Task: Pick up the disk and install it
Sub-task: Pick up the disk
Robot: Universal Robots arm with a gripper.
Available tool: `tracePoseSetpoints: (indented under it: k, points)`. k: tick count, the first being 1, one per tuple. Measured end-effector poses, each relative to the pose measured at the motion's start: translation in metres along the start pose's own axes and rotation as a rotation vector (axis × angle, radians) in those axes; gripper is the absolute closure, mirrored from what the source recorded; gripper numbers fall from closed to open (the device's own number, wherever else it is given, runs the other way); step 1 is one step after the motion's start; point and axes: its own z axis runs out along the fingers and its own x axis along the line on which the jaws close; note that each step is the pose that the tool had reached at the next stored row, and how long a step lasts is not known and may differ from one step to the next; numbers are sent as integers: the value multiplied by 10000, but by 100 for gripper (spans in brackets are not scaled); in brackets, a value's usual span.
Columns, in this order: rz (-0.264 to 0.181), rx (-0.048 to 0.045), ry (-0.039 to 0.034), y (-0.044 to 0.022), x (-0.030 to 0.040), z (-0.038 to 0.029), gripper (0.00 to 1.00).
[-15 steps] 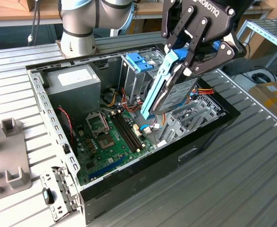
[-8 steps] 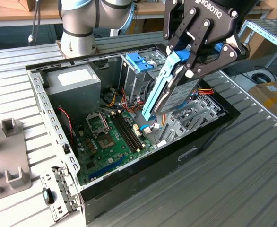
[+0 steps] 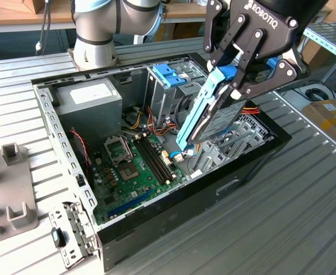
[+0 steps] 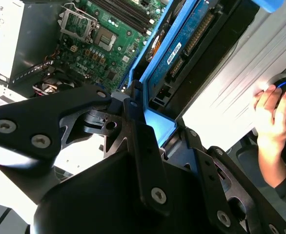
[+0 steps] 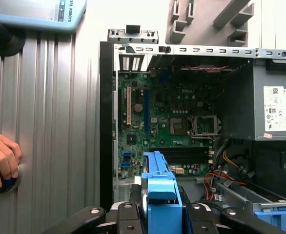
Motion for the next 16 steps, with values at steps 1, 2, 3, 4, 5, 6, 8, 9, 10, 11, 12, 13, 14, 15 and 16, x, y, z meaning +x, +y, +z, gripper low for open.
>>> tracePoseSetpoints:
  k: [1,2,3,4,5,6,8,9,10,11,12,13,14,15,16]
  points:
    - [0,0,0,-1,2,0,63]
    - [0,0,0,-3,3,1,63]
    - [0,0,-1,-4,5,1,63]
    - [0,0,-1,-5,6,1,63]
    - [0,0,0,-5,7,1,63]
    - [0,0,-1,-6,8,2,63]
    - [0,0,0,-7,11,2,63]
    - [0,0,0,-7,13,2,63]
    - [0,0,0,-7,16,3,63]
    - [0,0,0,-8,20,2,63]
    - [-1,0,0,-8,27,2,63]
    - [-1,0,0,-8,43,2,63]
    - [0,0,0,-8,48,2,63]
    - [0,0,0,-9,51,3,63]
    - [-1,0,-1,-14,53,3,63]
